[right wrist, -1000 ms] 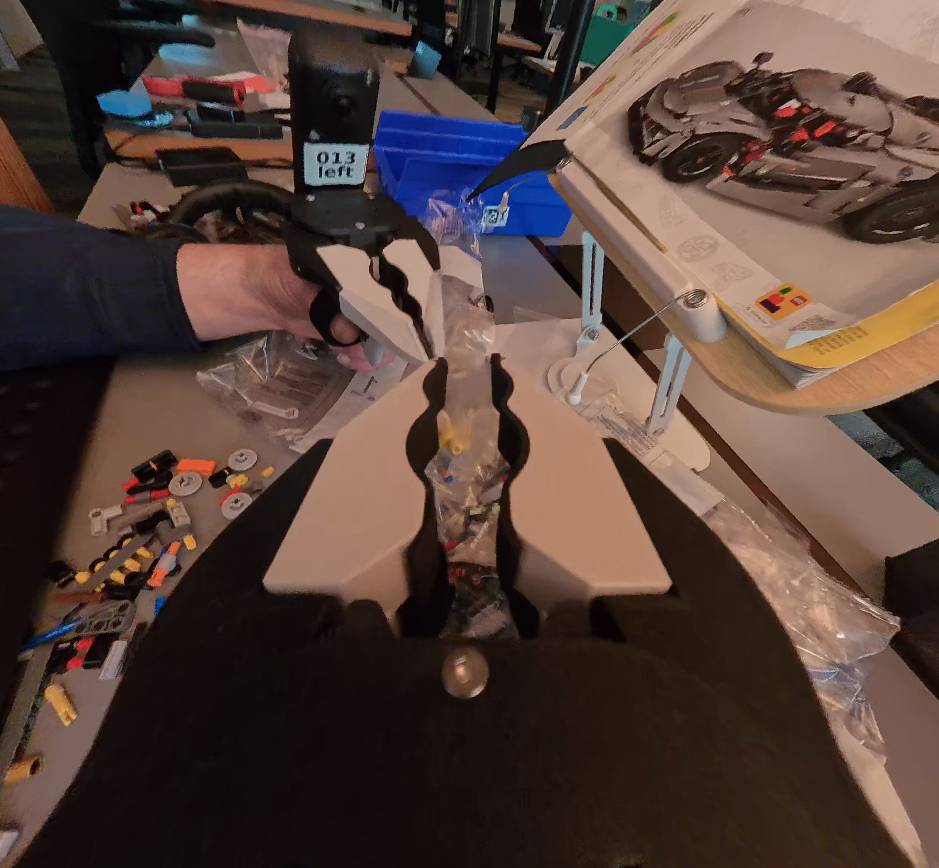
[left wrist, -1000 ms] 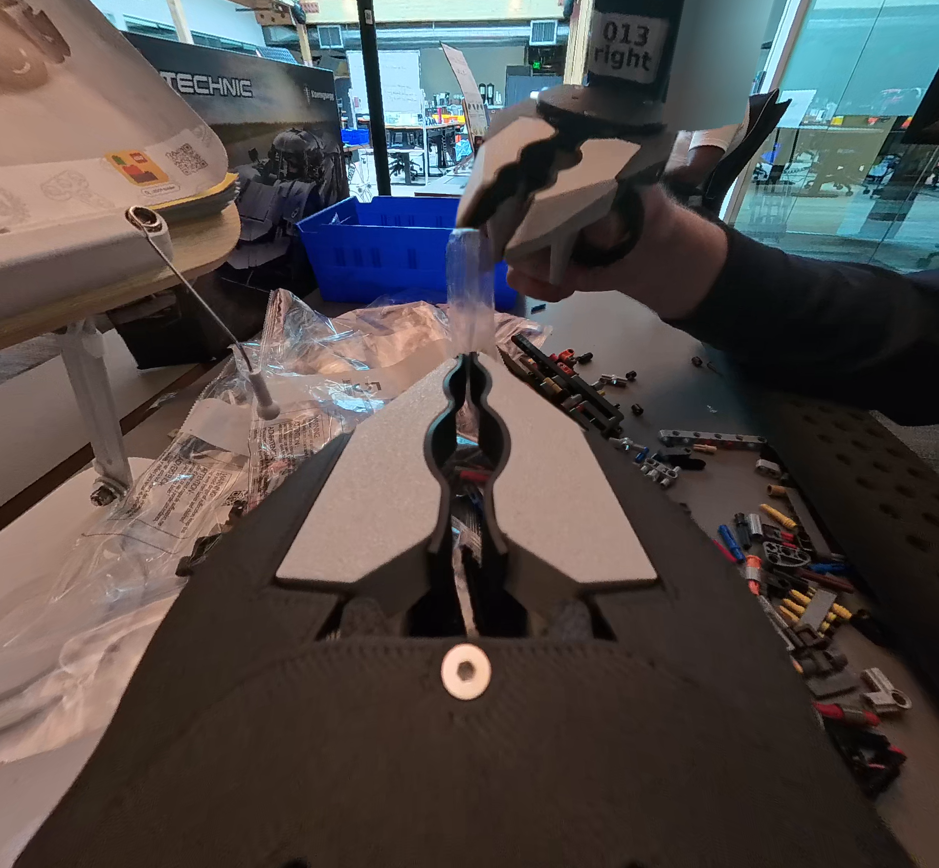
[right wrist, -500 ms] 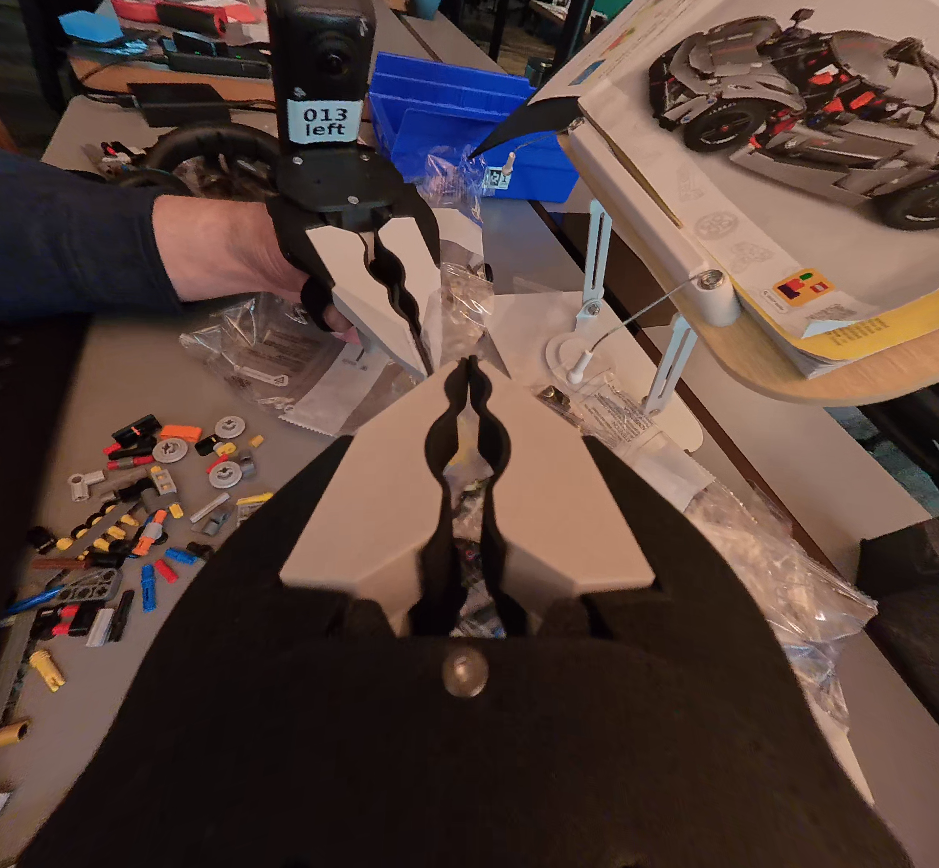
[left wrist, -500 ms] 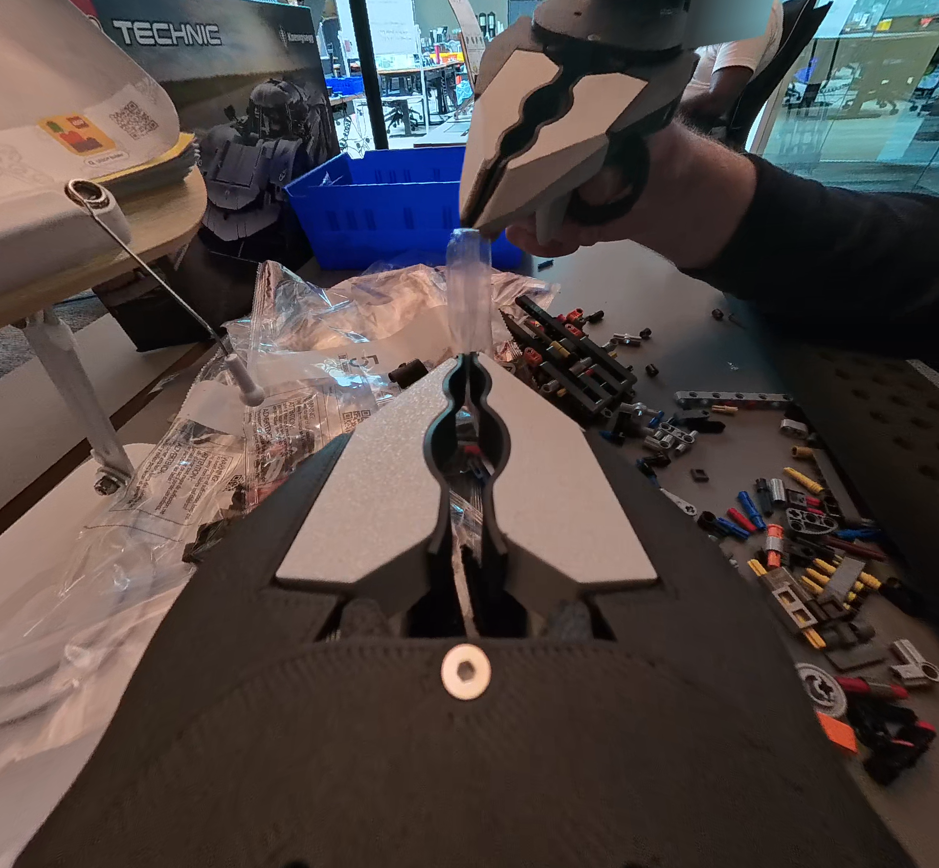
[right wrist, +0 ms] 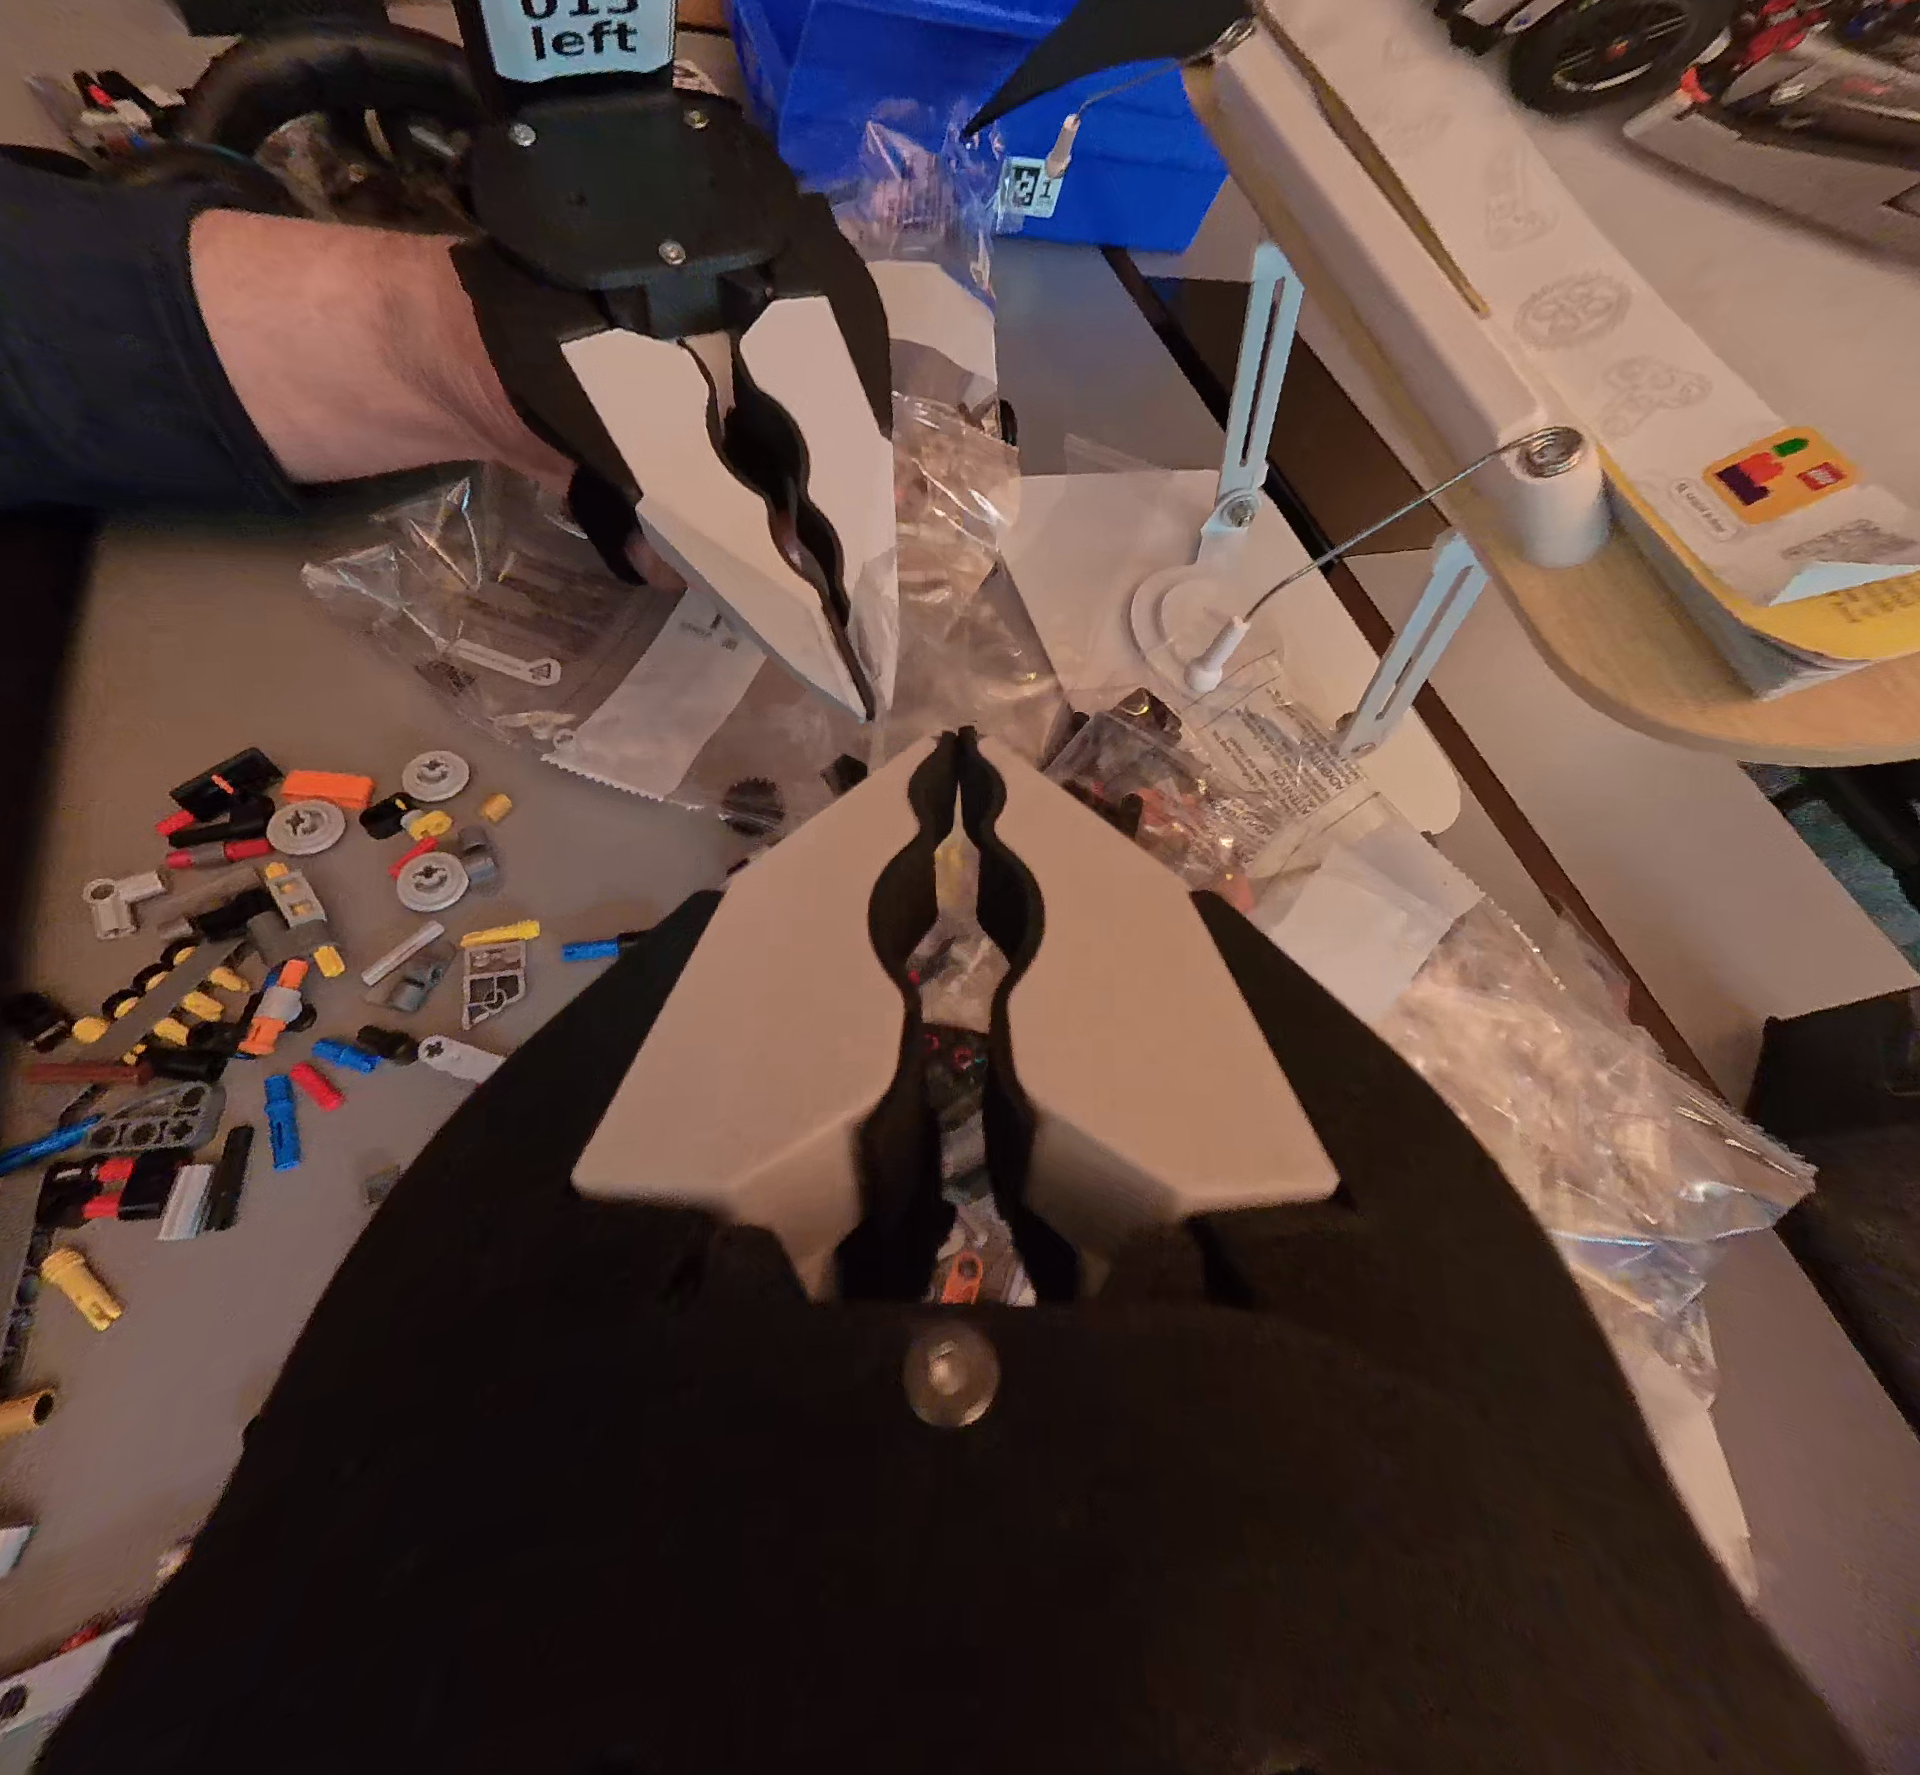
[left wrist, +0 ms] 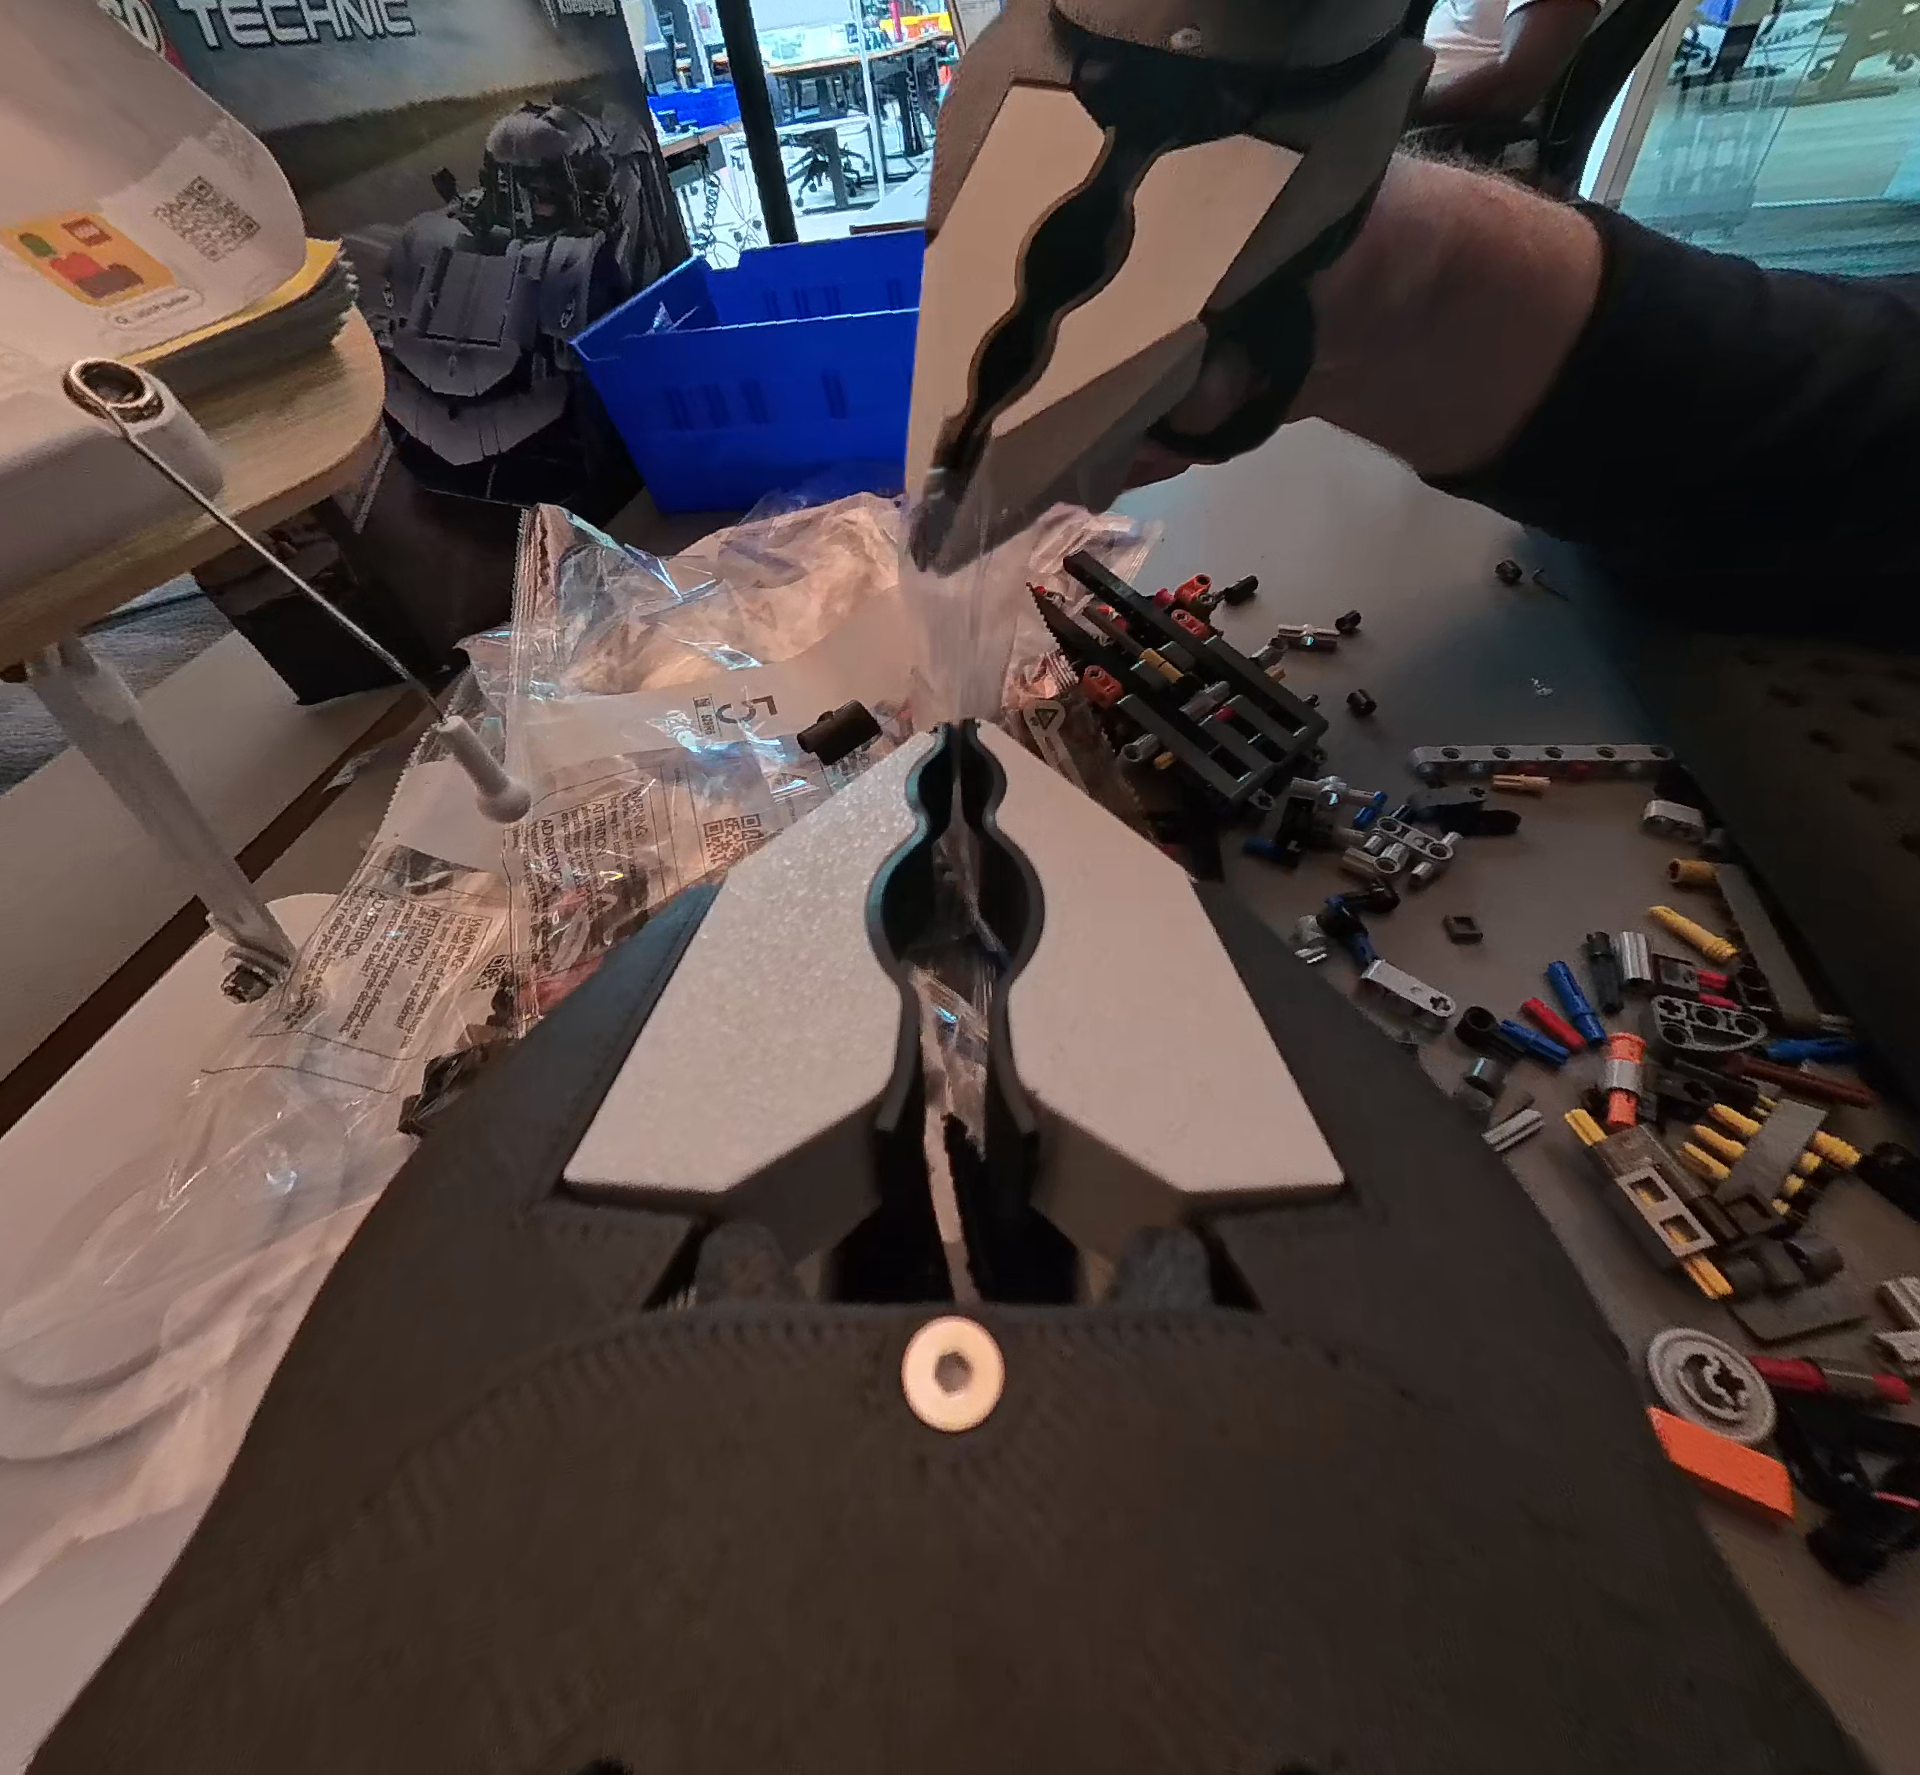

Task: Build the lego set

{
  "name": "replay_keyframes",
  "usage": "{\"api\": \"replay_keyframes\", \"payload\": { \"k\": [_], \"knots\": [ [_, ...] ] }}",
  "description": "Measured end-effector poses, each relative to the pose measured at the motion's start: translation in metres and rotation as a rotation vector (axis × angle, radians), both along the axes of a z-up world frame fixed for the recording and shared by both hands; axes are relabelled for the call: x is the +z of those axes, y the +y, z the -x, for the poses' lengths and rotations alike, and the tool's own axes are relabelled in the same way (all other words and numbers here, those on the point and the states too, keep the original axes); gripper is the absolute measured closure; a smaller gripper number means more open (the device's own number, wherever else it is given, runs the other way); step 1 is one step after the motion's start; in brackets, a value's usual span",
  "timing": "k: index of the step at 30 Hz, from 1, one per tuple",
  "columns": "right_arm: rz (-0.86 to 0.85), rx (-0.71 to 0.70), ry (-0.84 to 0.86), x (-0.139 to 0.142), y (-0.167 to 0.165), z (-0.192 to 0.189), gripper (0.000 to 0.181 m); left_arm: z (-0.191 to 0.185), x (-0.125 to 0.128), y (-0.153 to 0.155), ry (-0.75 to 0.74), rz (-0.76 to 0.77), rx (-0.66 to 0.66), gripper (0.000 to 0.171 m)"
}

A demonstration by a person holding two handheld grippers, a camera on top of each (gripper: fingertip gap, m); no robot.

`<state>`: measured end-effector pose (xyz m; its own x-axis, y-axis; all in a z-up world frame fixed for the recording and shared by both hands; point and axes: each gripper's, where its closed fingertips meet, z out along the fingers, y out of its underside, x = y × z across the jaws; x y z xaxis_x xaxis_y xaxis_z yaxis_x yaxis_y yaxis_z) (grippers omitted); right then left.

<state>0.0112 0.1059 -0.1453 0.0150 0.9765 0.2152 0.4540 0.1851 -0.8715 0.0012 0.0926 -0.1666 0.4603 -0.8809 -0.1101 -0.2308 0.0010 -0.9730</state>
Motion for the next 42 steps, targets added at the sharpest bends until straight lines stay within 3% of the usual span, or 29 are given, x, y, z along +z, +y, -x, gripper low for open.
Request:
{"api": "replay_keyframes", "payload": {
  "k": [8,16,27,42],
  "knots": [
    [-0.009,0.021,-0.100,-0.020,-0.004,0.001,0.181,-0.002,-0.005,-0.001,0.040,-0.004,0.000,0.171],
    [-0.026,0.029,-0.151,-0.031,-0.008,0.005,0.164,-0.005,-0.011,-0.001,0.083,-0.007,-0.001,0.171],
    [-0.009,0.084,-0.172,-0.036,-0.019,0.005,0.149,-0.006,-0.017,-0.002,0.126,-0.006,-0.003,0.171],
    [-0.069,0.072,-0.235,-0.043,-0.017,0.002,0.143,-0.006,-0.028,0.000,0.203,-0.006,0.010,0.171]
  ]
}}
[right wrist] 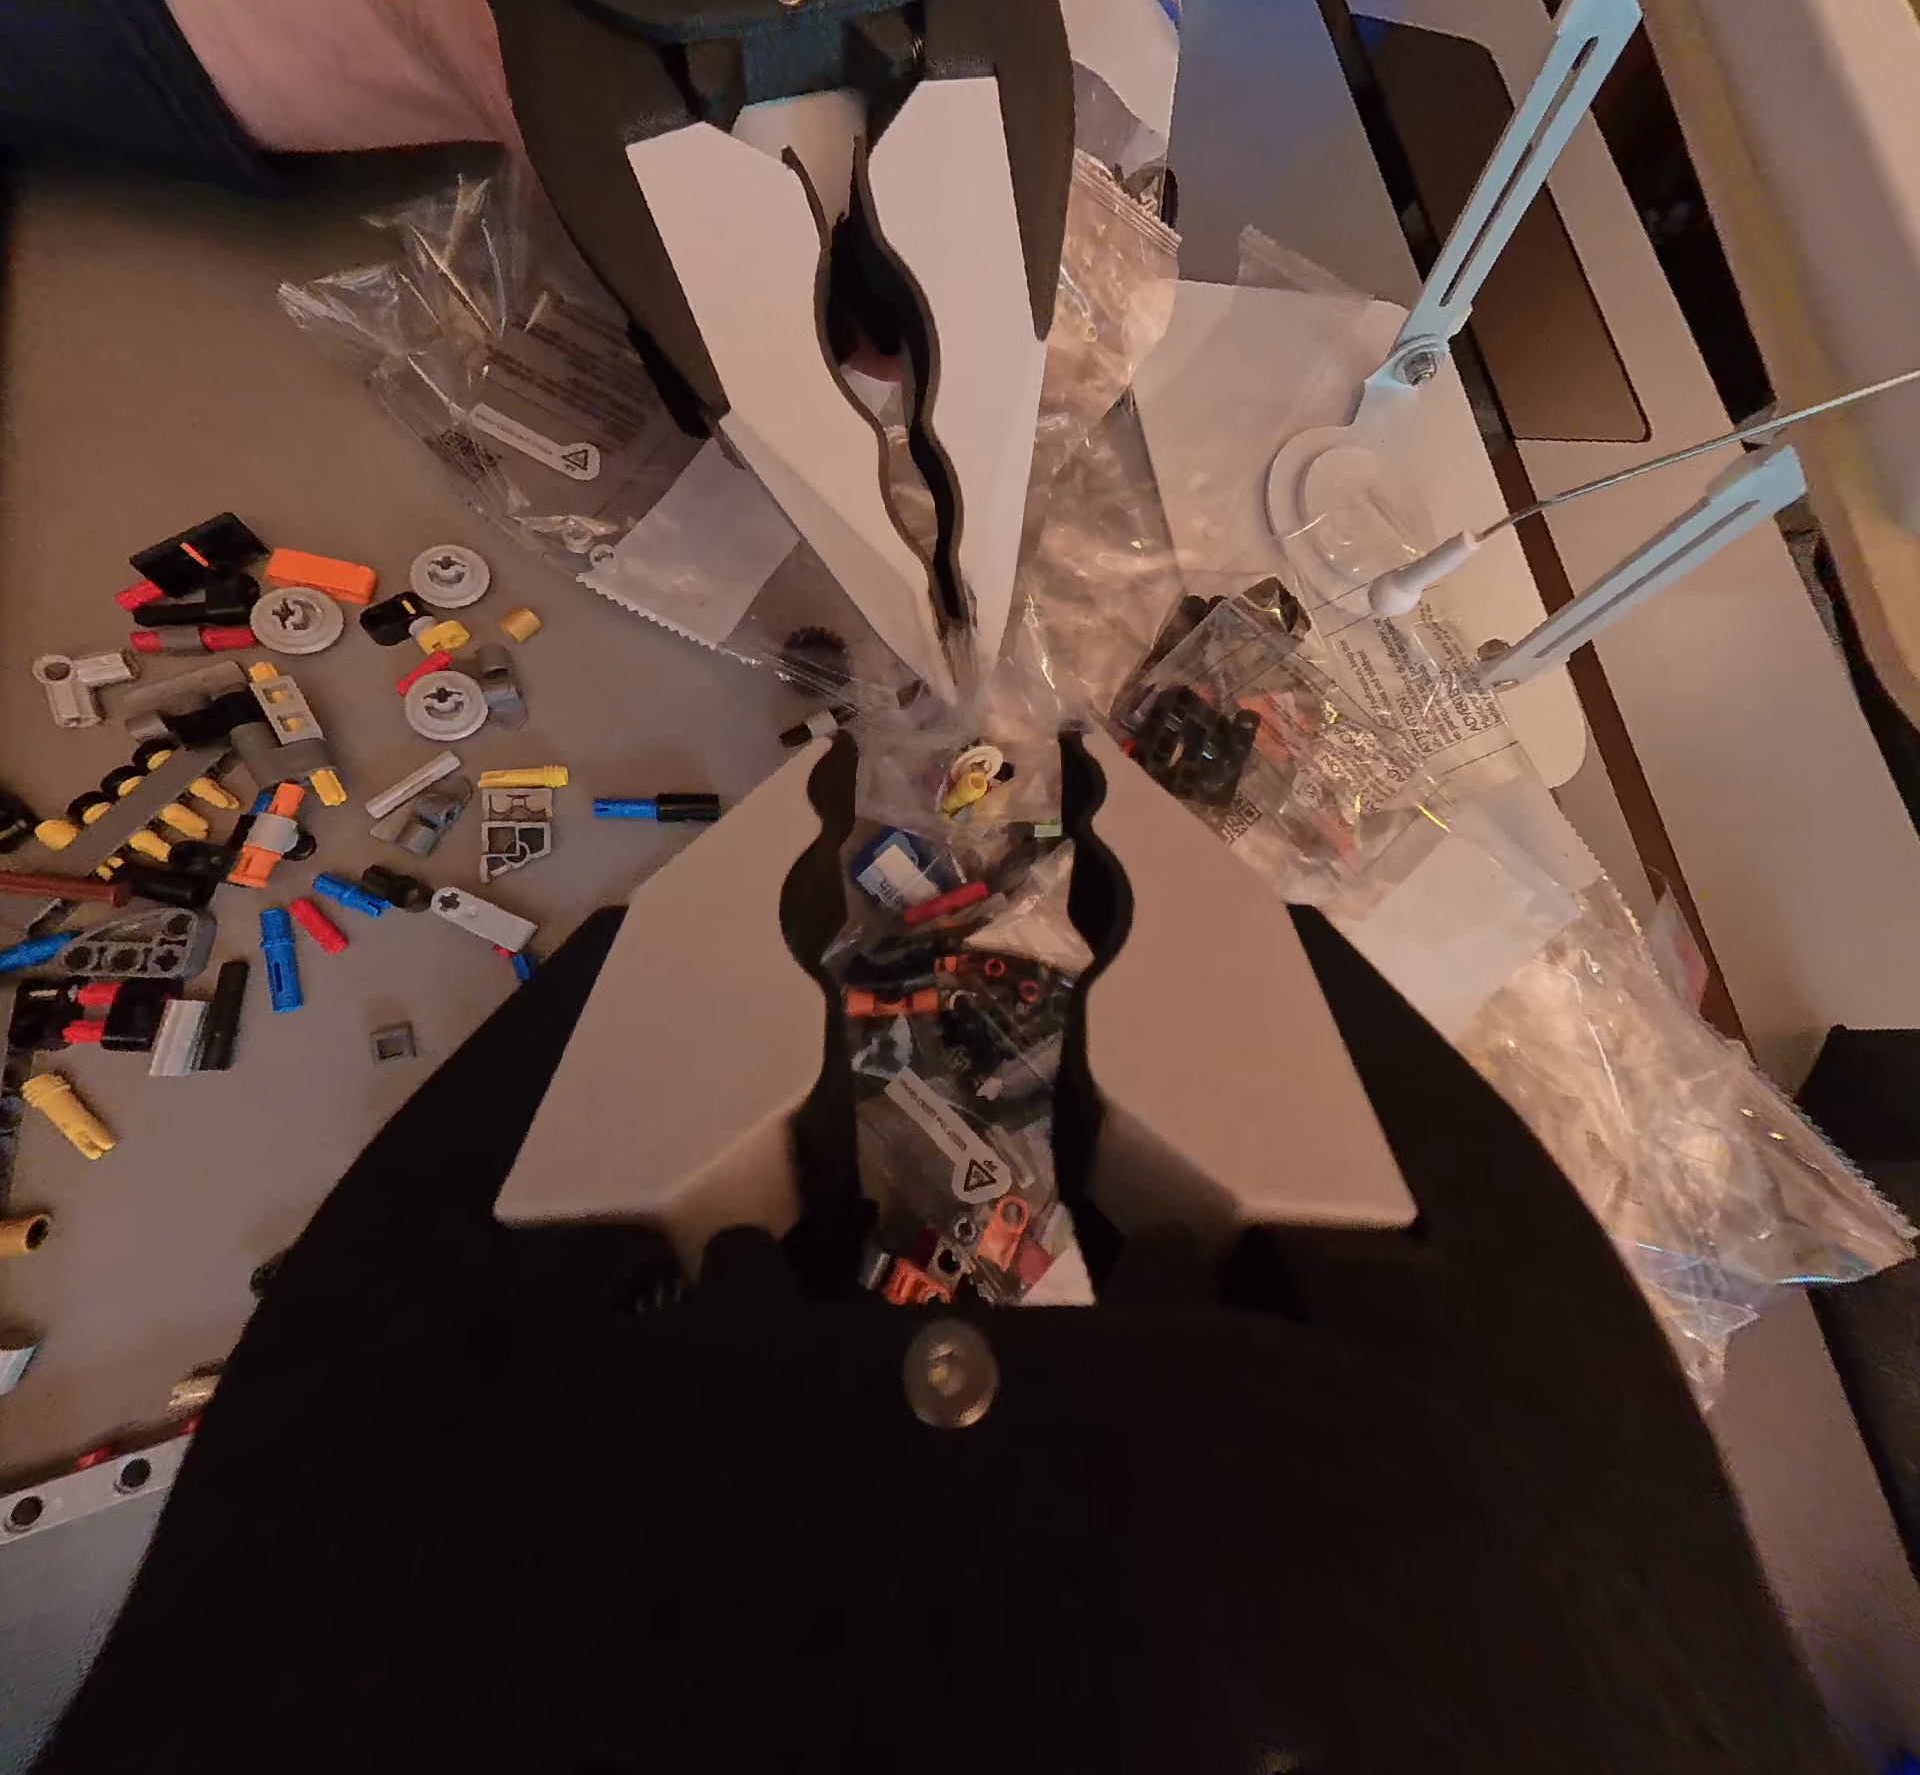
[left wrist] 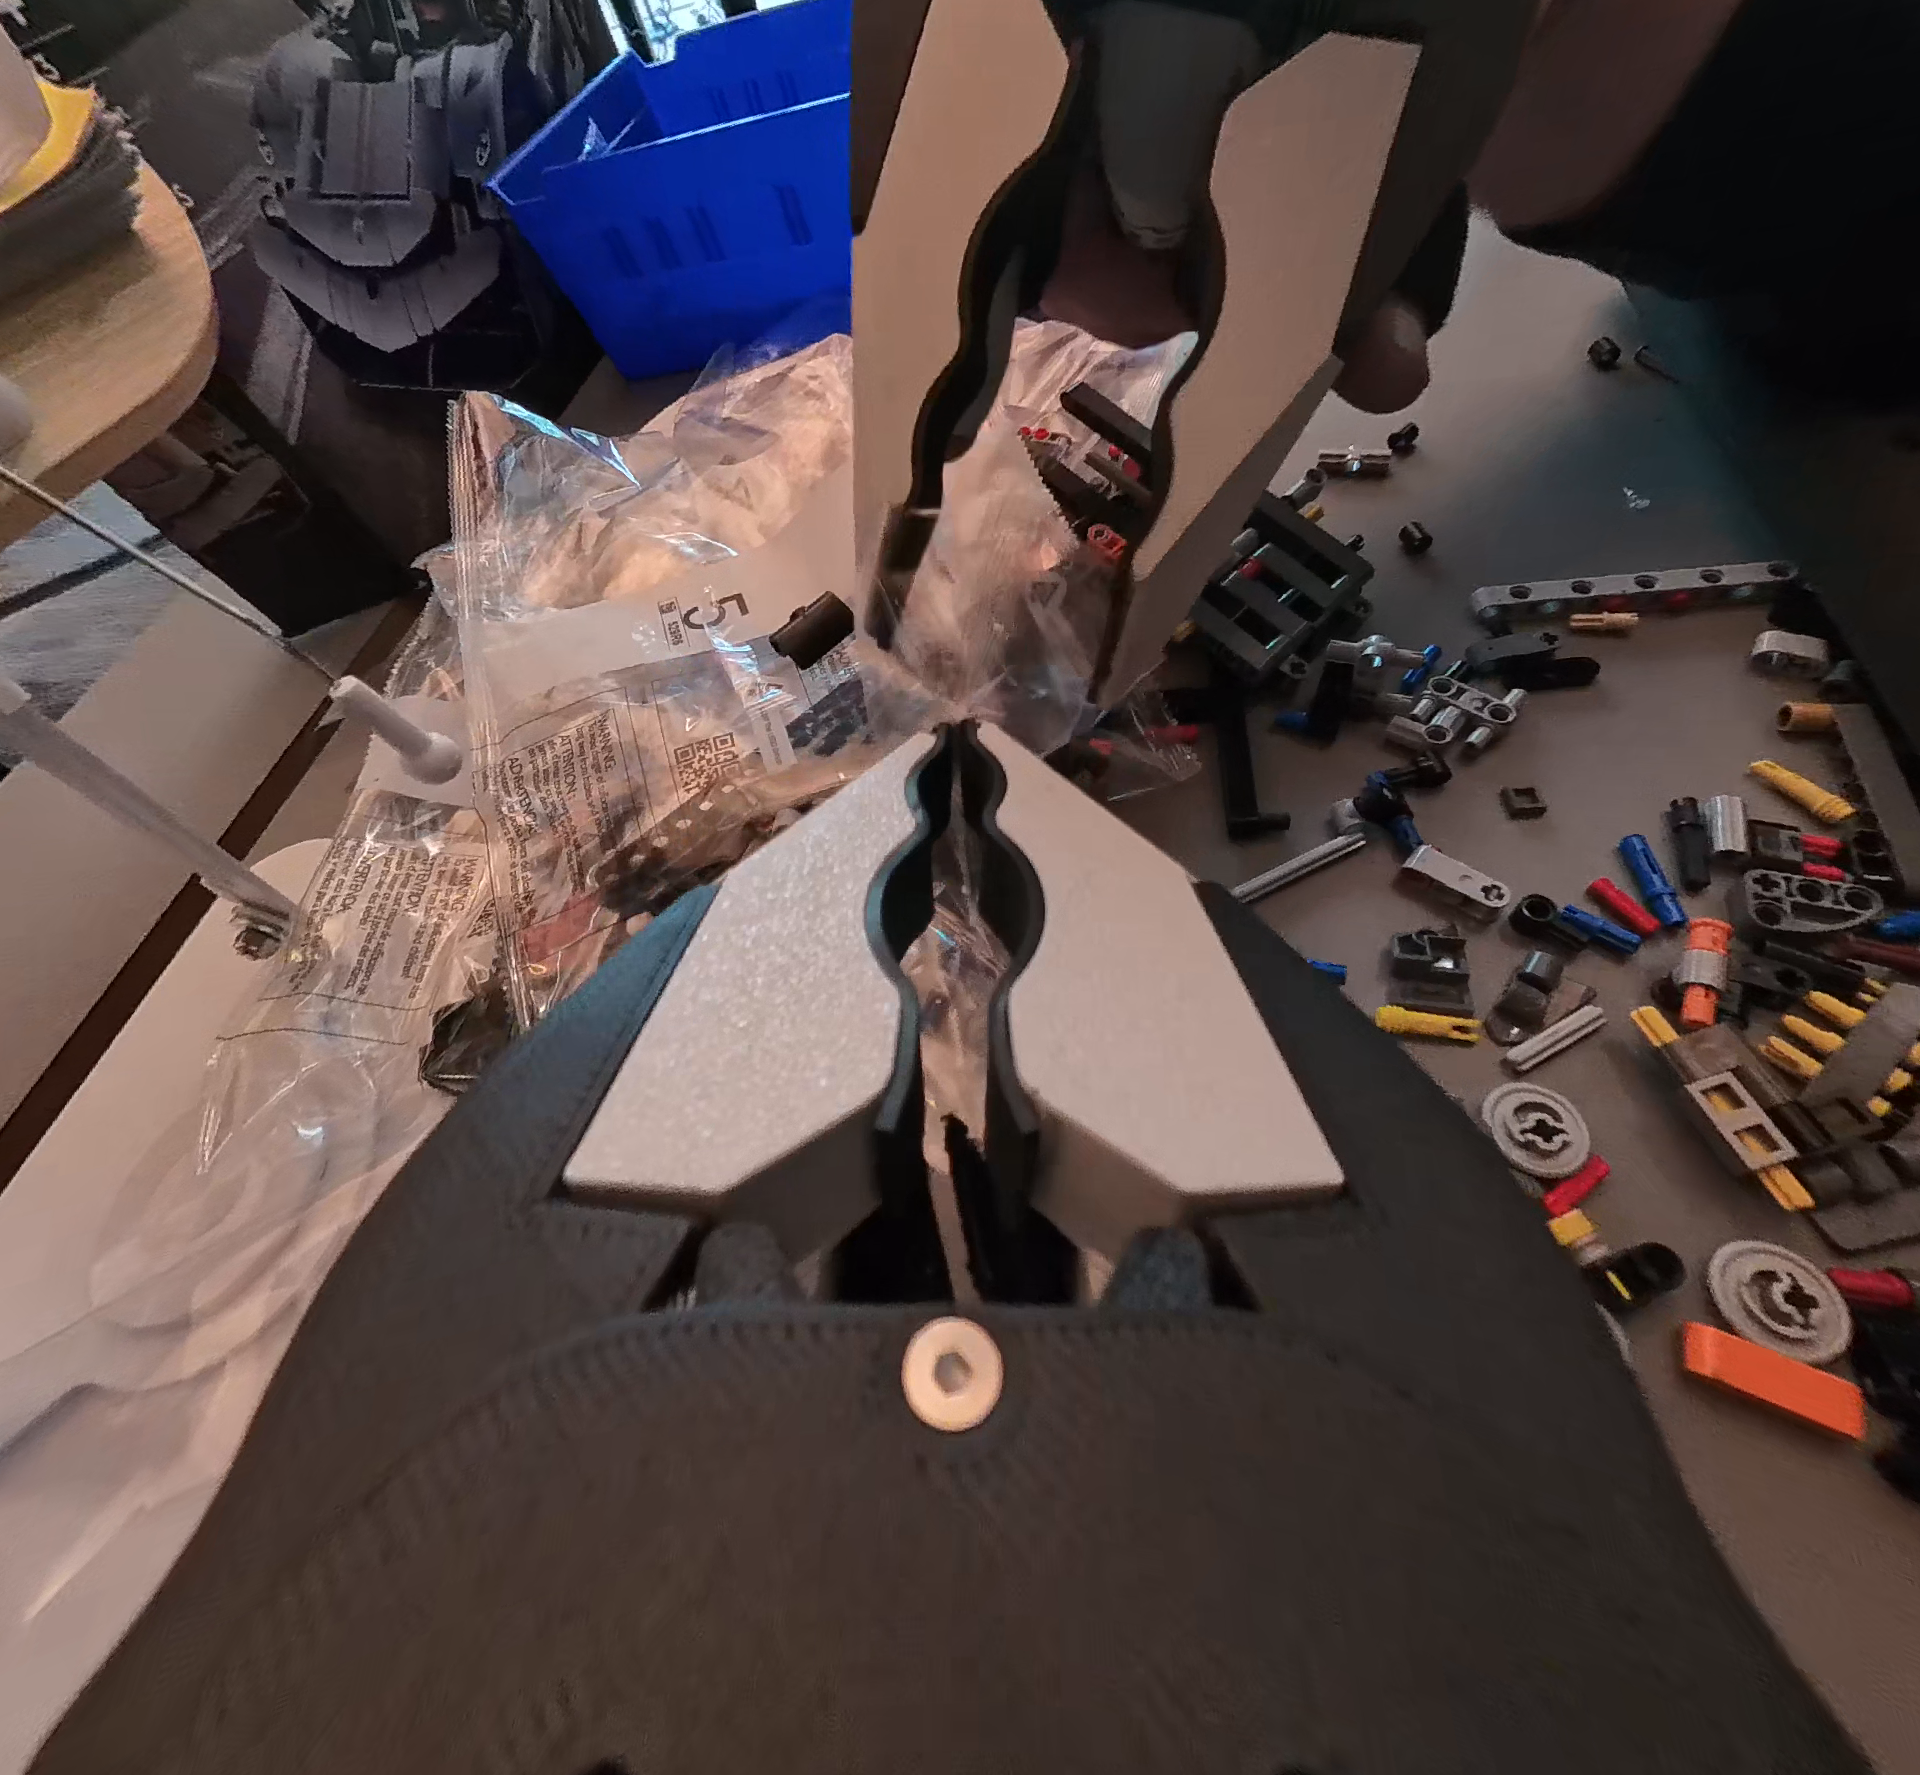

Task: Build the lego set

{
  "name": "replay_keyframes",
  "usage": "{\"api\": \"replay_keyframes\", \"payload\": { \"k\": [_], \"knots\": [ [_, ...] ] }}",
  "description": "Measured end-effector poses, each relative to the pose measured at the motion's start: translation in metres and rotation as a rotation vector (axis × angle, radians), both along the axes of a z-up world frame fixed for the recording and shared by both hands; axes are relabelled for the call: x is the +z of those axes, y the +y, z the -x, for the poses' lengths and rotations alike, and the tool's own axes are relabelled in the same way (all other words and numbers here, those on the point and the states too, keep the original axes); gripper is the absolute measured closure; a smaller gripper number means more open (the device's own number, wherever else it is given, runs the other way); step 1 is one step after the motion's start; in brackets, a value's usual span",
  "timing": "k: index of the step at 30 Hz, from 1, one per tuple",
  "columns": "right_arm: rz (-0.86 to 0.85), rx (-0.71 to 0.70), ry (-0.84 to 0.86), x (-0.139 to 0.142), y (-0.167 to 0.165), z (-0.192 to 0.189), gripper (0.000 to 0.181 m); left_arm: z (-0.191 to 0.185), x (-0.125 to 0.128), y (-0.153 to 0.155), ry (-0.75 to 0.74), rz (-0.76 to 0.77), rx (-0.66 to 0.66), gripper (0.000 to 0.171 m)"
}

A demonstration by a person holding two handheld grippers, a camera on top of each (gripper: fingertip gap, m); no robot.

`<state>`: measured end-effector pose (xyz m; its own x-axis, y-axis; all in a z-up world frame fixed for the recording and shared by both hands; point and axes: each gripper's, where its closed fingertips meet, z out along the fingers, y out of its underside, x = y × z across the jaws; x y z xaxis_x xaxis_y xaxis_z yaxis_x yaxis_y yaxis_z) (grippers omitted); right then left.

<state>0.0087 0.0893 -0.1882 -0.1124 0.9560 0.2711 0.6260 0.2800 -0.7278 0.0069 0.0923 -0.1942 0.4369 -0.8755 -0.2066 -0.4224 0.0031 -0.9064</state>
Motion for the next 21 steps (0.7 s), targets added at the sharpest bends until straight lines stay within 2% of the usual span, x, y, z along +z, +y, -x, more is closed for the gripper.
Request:
{"api": "replay_keyframes", "payload": {
  "k": [12,21],
  "knots": [
    [-0.054,-0.067,0.099,0.026,0.016,-0.007,0.149,0.007,0.010,0.006,-0.066,-0.011,0.036,0.171],
    [-0.005,-0.097,0.270,0.058,0.025,-0.015,0.151,0.010,0.014,0.007,-0.093,-0.012,0.046,0.171]
  ]
}}
